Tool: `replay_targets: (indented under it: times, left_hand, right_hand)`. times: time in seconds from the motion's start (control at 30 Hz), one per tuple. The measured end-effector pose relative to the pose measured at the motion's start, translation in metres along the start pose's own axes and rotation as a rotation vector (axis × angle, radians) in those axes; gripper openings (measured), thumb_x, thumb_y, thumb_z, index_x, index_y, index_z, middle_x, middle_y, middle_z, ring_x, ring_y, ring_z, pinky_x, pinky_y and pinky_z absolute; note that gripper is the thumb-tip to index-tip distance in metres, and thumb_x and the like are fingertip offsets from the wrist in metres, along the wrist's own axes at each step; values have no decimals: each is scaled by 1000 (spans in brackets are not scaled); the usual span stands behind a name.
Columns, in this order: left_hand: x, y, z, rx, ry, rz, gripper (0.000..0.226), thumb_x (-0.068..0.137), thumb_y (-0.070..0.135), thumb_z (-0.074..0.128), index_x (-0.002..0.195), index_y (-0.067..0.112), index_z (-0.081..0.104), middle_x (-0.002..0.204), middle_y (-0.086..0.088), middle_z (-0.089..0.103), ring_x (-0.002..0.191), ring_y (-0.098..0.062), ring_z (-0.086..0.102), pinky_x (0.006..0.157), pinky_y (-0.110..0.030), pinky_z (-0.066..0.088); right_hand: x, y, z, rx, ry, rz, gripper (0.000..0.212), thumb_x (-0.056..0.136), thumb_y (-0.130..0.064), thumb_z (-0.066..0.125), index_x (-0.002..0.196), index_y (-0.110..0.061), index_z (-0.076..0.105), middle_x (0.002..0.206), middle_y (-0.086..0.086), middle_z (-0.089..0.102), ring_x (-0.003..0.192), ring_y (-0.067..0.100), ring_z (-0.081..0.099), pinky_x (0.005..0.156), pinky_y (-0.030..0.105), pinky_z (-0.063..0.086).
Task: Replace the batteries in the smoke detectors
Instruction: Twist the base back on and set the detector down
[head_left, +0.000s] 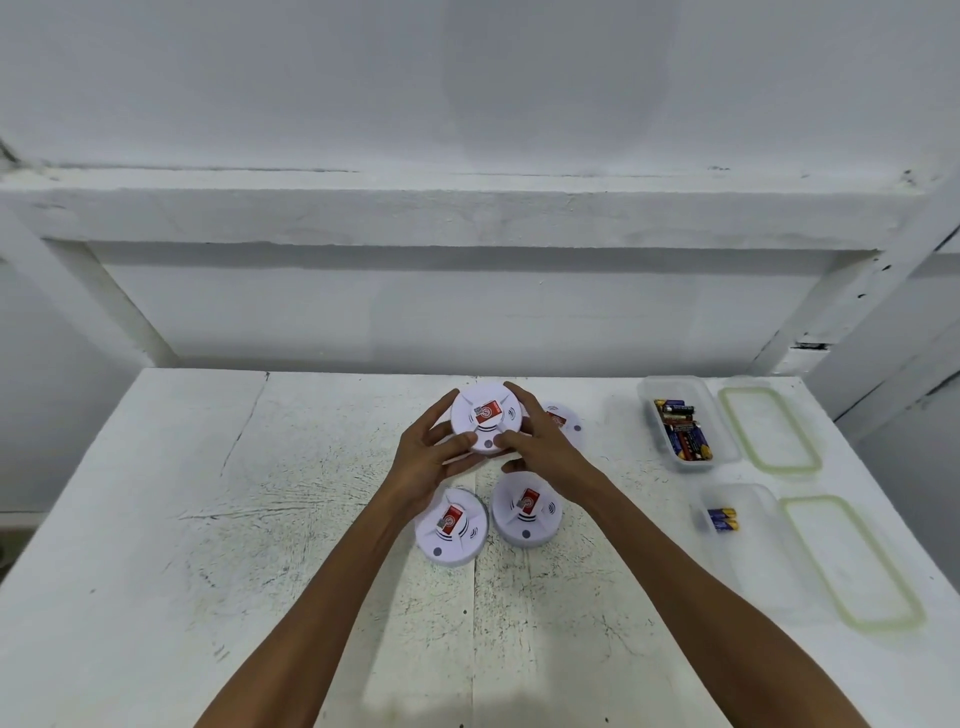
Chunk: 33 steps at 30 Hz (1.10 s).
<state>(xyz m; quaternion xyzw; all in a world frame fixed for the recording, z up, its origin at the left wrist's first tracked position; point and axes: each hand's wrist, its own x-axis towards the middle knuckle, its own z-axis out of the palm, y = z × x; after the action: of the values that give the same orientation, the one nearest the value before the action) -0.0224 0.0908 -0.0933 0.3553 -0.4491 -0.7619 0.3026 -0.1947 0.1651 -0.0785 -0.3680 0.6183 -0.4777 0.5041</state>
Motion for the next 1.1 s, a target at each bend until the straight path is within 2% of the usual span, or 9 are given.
replay_targets:
  times: [0.17,0.27,0.37,0.47,0.57,0.67,0.83,0.97,1.1]
  left_hand:
    - [4,11,-32,7,43,11,63,89,-7,70,142,25,57,125,-11,73,110,-36,72,94,-51,58]
    - [8,19,-52,2,65,10,63,89,-6,70,142,26,56,125,-10,73,109,-35,72,92,-47,60]
    - [14,22,-73,8,91,-7,63,89,-7,70,141,25,56,125,-10,73,109,-35,72,92,-47,60]
    - [22,22,-87,56,111,-10,65,87,-9,71,141,24,57,126,-9,72,110,-33,72,90,-45,61]
    - [31,19,-102,159,148,-8,63,84,-8,76,137,22,61,128,-11,69,111,-31,71,86,-44,62]
    - [37,13,-119,324,147,34,57,86,5,79,138,21,61,131,-9,68,115,-32,68,87,-51,61]
    - [45,9,-129,713,169,193,40,91,20,76,129,25,68,113,6,77,96,-12,73,84,-39,62]
    - [55,6,-132,906,229,206,52,81,40,77,130,23,68,117,0,73,101,-18,63,82,-32,54]
    - [53,6,-129,941,222,207,38,86,15,80,122,10,72,106,0,69,85,8,59,69,-1,40]
  right_hand:
    - [20,-10,31,-9,-4,-27,55,93,-2,54,132,-40,45,124,-6,62,107,16,66,79,37,61]
    - [36,-19,49,41,-16,42,43,96,-9,46,118,-46,52,122,-2,65,102,19,68,72,30,59]
    - [56,-17,66,40,-9,88,41,98,-15,47,132,-37,48,125,0,63,99,21,68,67,28,58]
    - [73,-6,82,-3,14,91,50,91,-23,60,138,-28,45,130,4,61,106,22,67,78,37,61]
    - [83,0,98,-175,22,16,51,80,-26,76,124,-29,51,125,0,62,110,17,63,89,39,58]
    - [94,12,111,-447,94,-38,49,76,-30,77,119,-16,58,116,4,65,106,23,61,87,41,54]
    - [107,20,128,-617,152,18,43,85,-28,69,121,-8,55,116,17,57,112,32,51,78,27,38]
    - [110,17,131,-779,187,42,45,93,-30,63,126,-4,50,123,20,51,112,33,54,86,33,44]
    - [107,17,130,-834,148,53,47,96,-31,60,131,-3,47,126,20,51,116,33,54,92,36,45]
